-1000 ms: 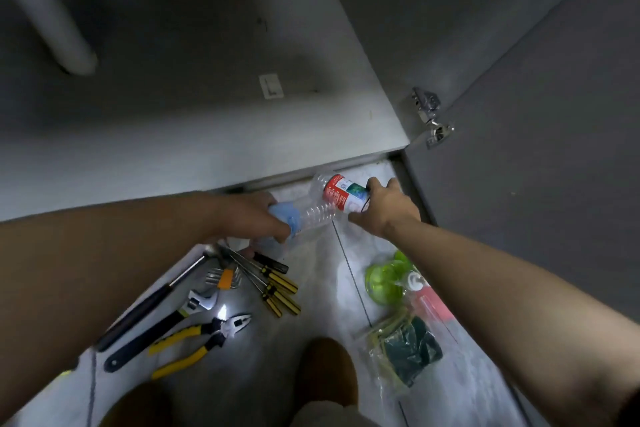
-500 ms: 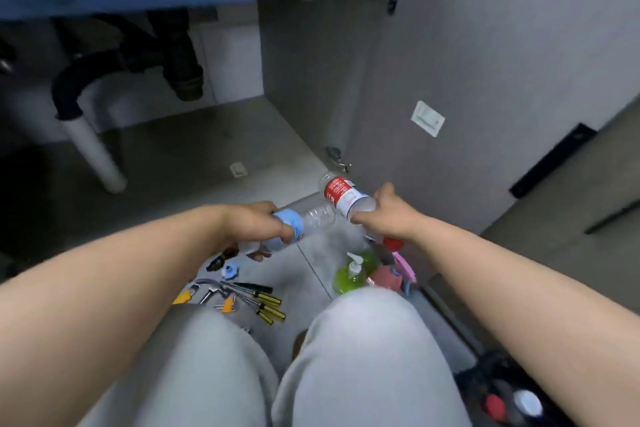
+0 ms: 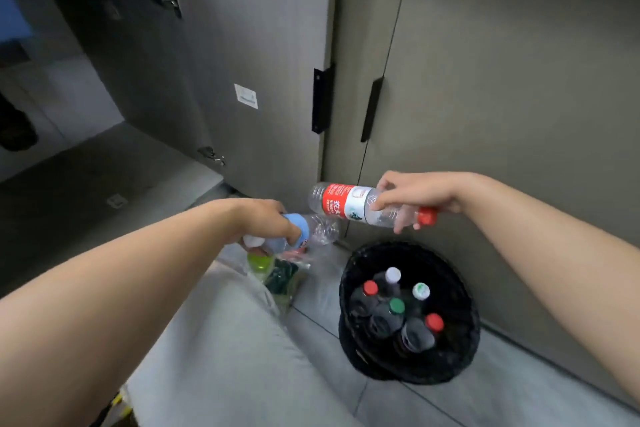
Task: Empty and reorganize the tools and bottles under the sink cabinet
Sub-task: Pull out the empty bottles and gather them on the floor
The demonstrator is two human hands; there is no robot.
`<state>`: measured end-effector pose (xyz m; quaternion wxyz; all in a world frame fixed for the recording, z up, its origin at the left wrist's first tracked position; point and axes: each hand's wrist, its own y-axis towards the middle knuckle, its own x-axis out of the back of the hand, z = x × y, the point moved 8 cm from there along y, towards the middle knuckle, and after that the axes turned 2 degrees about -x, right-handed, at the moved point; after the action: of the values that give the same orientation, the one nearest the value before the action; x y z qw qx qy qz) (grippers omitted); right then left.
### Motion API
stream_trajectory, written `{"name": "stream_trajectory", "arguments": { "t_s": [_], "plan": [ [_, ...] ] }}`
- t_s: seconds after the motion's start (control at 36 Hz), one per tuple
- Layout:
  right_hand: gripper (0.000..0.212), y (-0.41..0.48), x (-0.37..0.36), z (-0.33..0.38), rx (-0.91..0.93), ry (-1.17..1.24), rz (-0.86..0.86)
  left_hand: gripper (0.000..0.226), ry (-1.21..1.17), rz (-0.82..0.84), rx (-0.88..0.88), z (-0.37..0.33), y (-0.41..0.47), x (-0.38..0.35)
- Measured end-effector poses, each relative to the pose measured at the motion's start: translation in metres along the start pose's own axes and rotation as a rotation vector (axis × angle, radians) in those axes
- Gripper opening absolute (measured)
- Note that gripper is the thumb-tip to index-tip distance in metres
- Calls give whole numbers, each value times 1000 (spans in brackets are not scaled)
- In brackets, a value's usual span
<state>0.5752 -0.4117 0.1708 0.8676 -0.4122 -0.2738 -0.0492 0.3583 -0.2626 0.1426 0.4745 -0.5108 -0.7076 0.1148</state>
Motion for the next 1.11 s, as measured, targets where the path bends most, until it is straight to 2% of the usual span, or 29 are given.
{"name": "stream_trajectory", "arguments": {
  "t_s": [0.11,0.19,0.25,0.36,0.5,0.58,0.61,0.64,0.69,0.81,0.92,0.97,1.06,1.11],
  "plan": [
    [36,-30,6,-36,-83,-141,80,62,148,91,40,-15,-2,-38],
    [40,-43,-5,-58,-161,-230,182,77,117,57,56,-15,4,-54],
    [42,-44,-20,-71,-211,-285,247,74,27,6,24,-14,10,-62],
    [41,-28,-62,-84,-243,-423,309,51,-108,-94,-49,-12,12,-68],
    [48,3,-123,-84,-218,-579,283,55,-137,-110,-78,-12,9,-69],
    [73,18,-152,-87,-218,-687,207,58,-139,-91,-76,-8,8,-71],
    [72,23,-159,-89,-234,-723,195,58,-143,-87,-75,-7,9,-71],
    [55,26,-166,-92,-240,-754,191,59,-150,-82,-73,-5,9,-71],
    [35,33,-179,-97,-235,-783,178,61,-160,-75,-74,-3,9,-72],
    [25,43,-188,-108,-154,-711,32,64,-168,-65,-79,-3,6,-72],
    [37,45,-185,-120,-129,-583,56,58,-200,-70,-110,-10,0,-72],
    [36,45,-170,-119,-112,-488,12,51,-217,-64,-135,-14,-2,-73],
    [22,40,-129,-107,-71,-213,-242,51,-267,-21,-195,-21,-3,-77],
    [26,31,-112,-95,-19,166,-310,58,-310,19,-237,-25,-3,-81]
  ]
}}
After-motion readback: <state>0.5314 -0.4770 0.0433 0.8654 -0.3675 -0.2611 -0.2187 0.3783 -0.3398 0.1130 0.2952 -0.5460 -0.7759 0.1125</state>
